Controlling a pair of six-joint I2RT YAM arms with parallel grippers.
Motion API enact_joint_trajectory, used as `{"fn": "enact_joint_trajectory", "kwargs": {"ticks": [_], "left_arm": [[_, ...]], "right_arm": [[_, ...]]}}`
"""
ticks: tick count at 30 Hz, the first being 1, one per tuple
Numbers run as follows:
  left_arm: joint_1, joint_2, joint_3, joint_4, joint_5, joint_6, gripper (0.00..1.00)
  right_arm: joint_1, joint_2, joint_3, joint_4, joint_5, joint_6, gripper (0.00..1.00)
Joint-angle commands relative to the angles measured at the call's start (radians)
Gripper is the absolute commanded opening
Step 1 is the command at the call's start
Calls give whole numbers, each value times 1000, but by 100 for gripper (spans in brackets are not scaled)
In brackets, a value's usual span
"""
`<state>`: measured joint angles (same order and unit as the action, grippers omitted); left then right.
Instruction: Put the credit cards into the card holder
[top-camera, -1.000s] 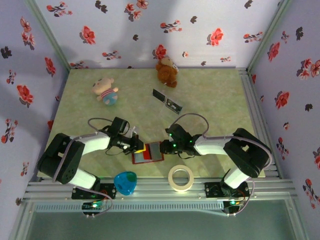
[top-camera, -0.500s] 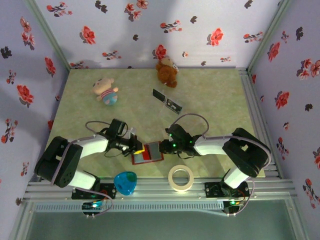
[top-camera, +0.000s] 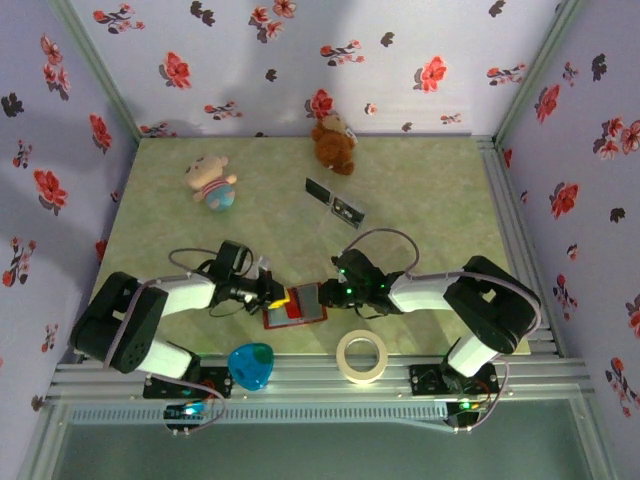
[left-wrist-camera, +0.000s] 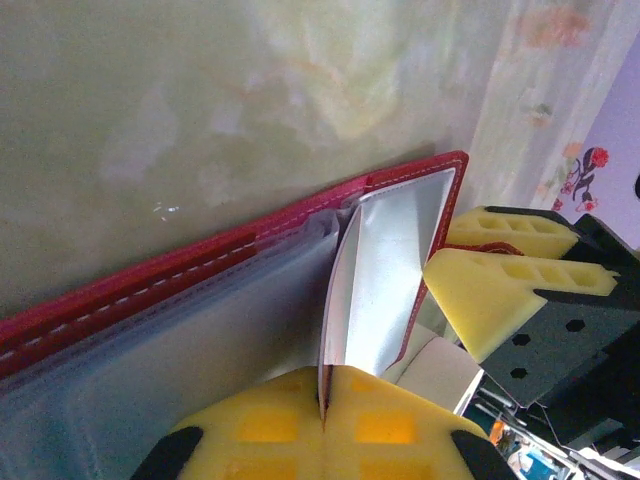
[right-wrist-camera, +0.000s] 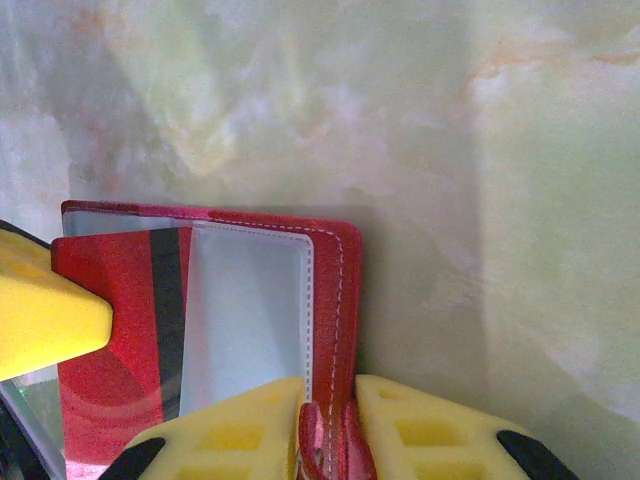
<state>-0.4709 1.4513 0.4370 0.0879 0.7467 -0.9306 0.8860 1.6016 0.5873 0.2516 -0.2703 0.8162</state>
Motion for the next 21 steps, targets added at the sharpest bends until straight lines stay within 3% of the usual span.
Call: {"fn": "enact_joint_trajectory", "kwargs": {"ticks": [1, 21], "left_arm": [[8, 7, -47, 49, 22, -47, 0], [8, 46, -58, 75, 74, -31, 0]], "right_arm": [[8, 37, -17, 87, -19, 16, 20], [10, 57, -30, 147, -28, 21, 25]]}}
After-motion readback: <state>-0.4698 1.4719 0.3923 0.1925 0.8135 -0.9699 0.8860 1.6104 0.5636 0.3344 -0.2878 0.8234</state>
